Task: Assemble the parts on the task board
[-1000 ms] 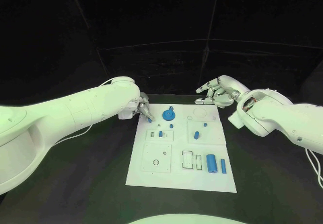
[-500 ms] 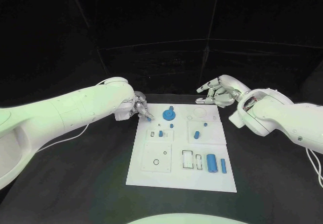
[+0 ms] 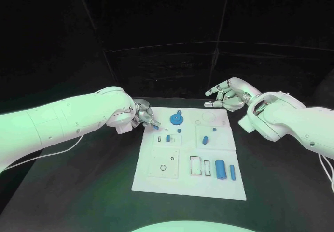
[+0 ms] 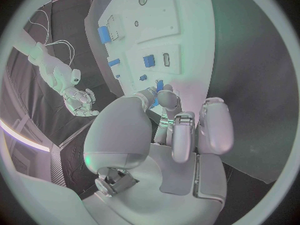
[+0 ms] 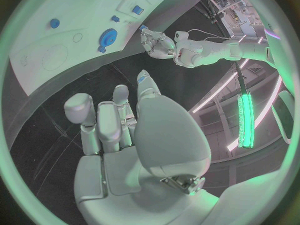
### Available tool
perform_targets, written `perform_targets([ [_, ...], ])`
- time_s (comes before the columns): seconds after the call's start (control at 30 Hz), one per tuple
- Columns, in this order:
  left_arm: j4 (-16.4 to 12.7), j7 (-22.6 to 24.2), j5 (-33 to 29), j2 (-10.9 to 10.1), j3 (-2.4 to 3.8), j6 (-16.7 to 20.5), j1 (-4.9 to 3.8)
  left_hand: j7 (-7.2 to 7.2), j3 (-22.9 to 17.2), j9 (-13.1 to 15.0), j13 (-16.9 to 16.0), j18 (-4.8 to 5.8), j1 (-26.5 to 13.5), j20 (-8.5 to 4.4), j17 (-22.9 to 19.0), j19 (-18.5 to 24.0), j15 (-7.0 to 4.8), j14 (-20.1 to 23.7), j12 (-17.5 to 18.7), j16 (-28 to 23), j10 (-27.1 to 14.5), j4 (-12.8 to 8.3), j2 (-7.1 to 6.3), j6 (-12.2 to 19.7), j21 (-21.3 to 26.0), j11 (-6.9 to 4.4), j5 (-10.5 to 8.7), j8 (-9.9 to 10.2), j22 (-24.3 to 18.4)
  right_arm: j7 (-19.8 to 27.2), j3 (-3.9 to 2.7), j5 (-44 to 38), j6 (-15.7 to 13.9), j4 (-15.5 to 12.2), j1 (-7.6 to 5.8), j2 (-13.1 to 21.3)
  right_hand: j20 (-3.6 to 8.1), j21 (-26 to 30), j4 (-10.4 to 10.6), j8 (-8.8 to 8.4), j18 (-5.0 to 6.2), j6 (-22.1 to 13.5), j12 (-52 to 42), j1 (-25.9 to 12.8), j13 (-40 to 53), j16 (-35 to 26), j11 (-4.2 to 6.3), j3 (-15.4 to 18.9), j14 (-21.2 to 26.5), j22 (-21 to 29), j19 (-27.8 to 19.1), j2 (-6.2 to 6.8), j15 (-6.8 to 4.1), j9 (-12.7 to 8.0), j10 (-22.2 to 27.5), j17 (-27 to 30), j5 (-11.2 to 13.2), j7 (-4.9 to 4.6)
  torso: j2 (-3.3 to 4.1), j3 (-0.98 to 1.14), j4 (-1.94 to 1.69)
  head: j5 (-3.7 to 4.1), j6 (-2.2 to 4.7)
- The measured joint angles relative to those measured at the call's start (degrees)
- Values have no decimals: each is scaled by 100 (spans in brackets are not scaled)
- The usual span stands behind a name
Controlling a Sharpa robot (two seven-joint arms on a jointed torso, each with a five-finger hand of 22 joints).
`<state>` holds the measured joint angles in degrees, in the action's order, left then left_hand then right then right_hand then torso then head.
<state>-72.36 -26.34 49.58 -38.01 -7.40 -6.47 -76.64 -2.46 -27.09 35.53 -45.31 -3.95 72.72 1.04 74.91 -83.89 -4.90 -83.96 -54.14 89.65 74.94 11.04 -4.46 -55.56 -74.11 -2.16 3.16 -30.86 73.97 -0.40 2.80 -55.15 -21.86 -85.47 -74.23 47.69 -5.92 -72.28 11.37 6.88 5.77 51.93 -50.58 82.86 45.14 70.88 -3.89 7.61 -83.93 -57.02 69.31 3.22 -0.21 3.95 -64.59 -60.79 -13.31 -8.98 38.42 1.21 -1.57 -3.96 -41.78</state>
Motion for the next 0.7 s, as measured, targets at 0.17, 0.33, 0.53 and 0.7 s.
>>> perform_targets([
  [0.17,-366,2,44,-215,-141,265,35,12,-77,10,-8,0,-40,0,0,0,0,0,0,0,1,-61,-39,-12,-2,1,-1,-23,11,0,0,0,3,22,0,-1,0,0,0,0,0,0,0,0,0,0,0,0,0,0,0,0,0,0,0,1,0,0,-2,-2,-7,-9,-3],
  [0.33,-539,7,131,-300,-211,454,84,17,-101,28,-13,0,-55,0,0,0,0,0,-25,0,17,-54,-54,-17,-2,-9,-2,-24,16,0,0,0,7,32,0,-4,0,0,0,0,0,0,0,0,0,0,0,0,0,0,0,0,0,0,0,1,0,0,-1,-2,-8,-40,1],
  [0.53,-654,22,311,-306,-245,633,171,22,-107,28,-13,0,-69,0,0,0,0,0,-25,0,42,-60,-68,-23,-2,-19,-2,-23,16,0,0,0,11,39,0,-9,0,0,0,0,0,0,0,0,0,0,0,0,0,0,0,0,0,0,0,1,0,0,7,-6,5,-44,1],
  [0.7,-679,35,475,-277,-256,724,197,22,-108,28,-13,0,-95,0,0,0,0,0,-25,0,43,-62,-94,-23,-2,-18,-3,-22,20,-1,1,1,12,44,0,-19,0,0,0,0,0,0,0,0,0,0,0,0,0,0,0,0,0,0,0,2,0,0,8,-6,9,-40,-12],
])
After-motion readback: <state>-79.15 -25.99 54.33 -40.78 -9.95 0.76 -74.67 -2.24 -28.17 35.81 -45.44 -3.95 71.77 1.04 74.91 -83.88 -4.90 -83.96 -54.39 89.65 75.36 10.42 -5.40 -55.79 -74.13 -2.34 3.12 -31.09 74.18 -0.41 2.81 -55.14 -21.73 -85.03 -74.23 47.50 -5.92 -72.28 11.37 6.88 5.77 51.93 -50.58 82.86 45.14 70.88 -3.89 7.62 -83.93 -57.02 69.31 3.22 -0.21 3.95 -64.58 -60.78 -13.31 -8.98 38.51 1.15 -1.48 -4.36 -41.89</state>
